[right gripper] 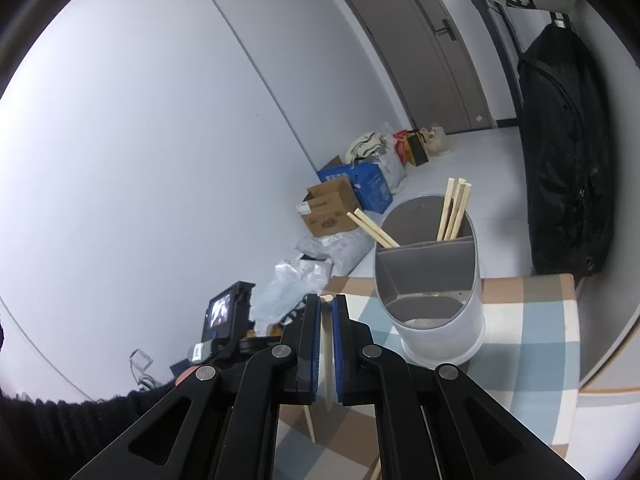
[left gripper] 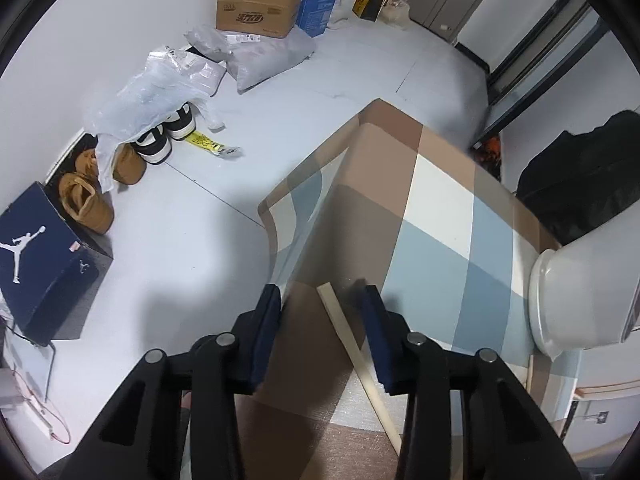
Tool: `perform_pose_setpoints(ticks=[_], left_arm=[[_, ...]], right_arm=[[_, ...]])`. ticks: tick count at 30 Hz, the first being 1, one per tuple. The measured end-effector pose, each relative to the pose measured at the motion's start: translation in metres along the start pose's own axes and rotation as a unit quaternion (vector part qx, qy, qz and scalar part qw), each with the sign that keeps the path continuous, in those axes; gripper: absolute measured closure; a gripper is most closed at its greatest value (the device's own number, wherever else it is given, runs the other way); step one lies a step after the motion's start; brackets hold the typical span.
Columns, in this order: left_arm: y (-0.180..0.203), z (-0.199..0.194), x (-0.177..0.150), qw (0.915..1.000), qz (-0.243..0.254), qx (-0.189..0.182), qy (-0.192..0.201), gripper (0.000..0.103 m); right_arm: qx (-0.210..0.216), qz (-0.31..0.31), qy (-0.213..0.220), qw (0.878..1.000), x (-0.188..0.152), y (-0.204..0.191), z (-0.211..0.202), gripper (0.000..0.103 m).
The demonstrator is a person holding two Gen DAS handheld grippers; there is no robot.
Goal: Organize utensils
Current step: 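Lift both held chopsticks up off the table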
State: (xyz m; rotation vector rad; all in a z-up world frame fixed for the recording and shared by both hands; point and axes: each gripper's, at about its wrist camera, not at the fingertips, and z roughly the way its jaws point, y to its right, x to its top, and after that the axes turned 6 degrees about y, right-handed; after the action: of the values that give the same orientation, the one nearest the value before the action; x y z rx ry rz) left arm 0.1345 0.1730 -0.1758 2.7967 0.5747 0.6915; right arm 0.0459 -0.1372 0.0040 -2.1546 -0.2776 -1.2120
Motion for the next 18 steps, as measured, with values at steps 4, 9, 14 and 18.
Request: perform_pose_setpoints(ticks=[4, 9, 14, 18], left_arm=[[-0.003, 0.001, 0.001, 0.9995, -0.018, -0.026, 0.005, 0.072], [-0.009, 0.002, 0.004, 0.9980, -0.033, -0.054, 0.004, 0.076], [-0.009, -0.002, 0.003, 0.9985, -0.026, -0.047, 0.012, 0.087], [-0.012, -0.008, -0.001, 0.9991, -0.015, -0.034, 0.018, 0.095]], right_arm=[[0.003, 0.011, 0.001, 1.000, 0.000, 0.005, 0.002, 0.098], [-0.002, 0.018, -0.001, 1.000, 0.002, 0.008, 0.007, 0.098], [-0.003, 0.017, 0.005, 1.000, 0.005, 0.004, 0.005, 0.098], [-0.003, 0.016, 0.005, 1.000, 0.006, 0.000, 0.009, 0.098]])
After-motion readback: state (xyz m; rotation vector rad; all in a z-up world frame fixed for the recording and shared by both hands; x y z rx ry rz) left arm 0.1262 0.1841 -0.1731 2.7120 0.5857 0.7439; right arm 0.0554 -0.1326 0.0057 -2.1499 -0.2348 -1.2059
